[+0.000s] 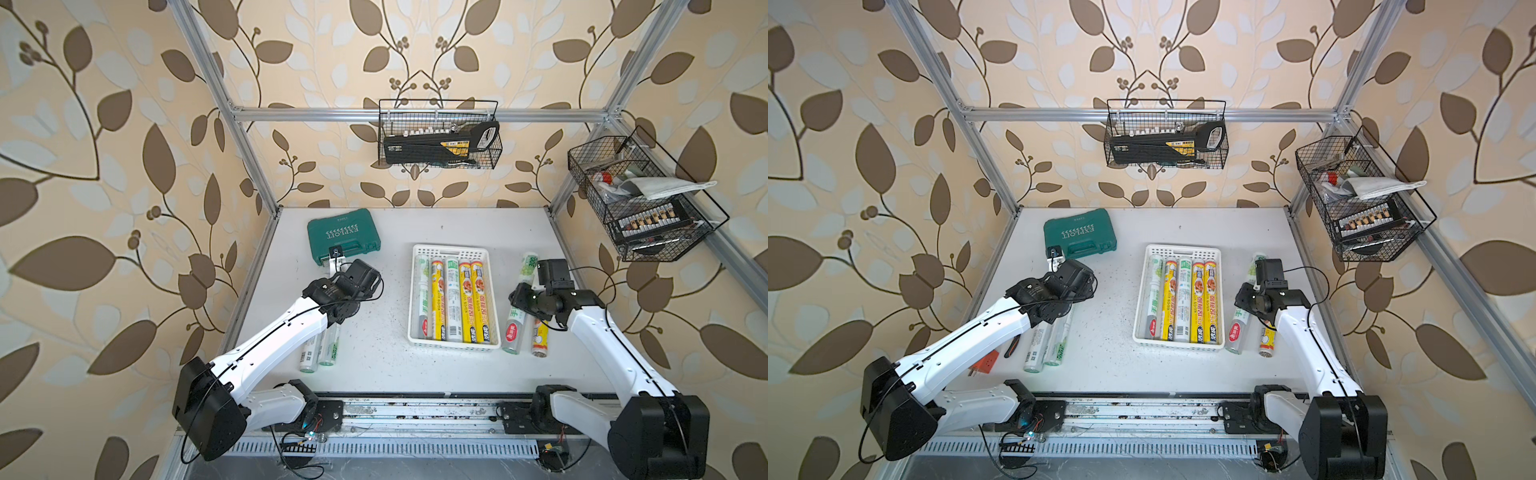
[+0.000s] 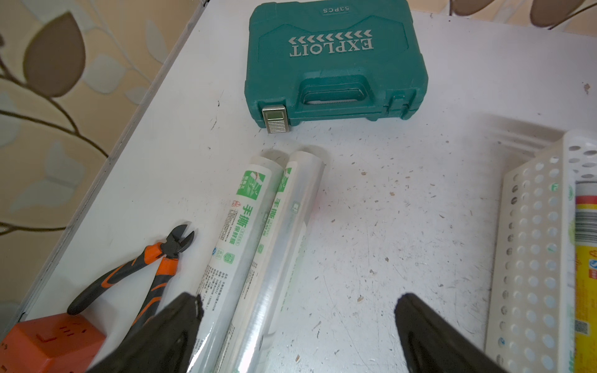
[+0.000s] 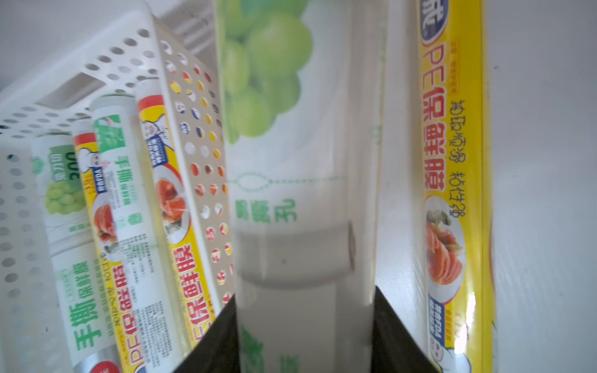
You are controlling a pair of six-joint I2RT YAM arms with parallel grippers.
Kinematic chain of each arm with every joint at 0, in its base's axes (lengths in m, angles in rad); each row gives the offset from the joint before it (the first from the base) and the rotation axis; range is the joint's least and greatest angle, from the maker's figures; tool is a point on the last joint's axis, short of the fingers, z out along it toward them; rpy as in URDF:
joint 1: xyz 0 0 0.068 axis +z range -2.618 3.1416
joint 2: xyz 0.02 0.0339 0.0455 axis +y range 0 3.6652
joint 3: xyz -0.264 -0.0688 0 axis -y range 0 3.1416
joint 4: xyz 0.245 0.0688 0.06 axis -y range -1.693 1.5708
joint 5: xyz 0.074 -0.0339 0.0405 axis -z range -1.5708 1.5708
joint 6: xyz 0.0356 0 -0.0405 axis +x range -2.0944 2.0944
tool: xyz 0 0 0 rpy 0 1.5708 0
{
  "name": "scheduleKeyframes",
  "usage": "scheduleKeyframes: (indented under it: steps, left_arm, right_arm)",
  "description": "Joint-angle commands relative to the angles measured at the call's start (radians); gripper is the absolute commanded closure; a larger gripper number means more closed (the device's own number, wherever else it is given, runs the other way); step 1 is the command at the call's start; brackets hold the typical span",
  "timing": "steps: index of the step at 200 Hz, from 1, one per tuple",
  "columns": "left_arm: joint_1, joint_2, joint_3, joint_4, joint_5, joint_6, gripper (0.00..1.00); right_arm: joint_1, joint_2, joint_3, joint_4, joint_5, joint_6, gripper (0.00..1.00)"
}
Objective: Put the plastic wrap into the basket
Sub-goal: Pick up the plastic wrap from the center of the board, then place the plastic wrap in the basket.
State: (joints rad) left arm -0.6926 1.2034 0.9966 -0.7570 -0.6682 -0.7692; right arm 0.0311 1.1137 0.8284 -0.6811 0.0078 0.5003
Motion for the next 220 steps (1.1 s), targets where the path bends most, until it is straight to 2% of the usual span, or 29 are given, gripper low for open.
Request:
scheduleKeyframes:
  steps: [1,35,56,83,132,220]
  left_arm:
    - [0.01,-0.002,0.034,-0.007,0.016,-0.028,0.01]
    - [0.01,-0.005,0.034,-0.01,0.019,-0.028,0.01]
    - [0.01,-0.007,0.036,-0.016,0.016,-0.028,0.01]
    - [0.01,-0.01,0.03,-0.021,0.009,-0.028,0.01]
    - [0.01,-0.015,0.025,-0.027,0.004,-0.023,0.01]
    - [0.011,-0.015,0.022,-0.027,0.011,-0.028,0.01]
  right_arm:
    - [0.089,-0.004,0.106,-0.075,0.043,0.0,0.56]
    - [0.234,0.063,0.212,-0.094,0.054,0.033,0.56]
    - [0.293,0.134,0.277,-0.114,0.096,0.04,0.56]
    - [0.336,0.207,0.312,-0.09,0.086,0.06,0.56]
    - [0.351,0.328,0.344,-0.076,0.086,0.071,0.56]
    - [0.349,0.415,0.292,0.009,0.069,0.062,0.56]
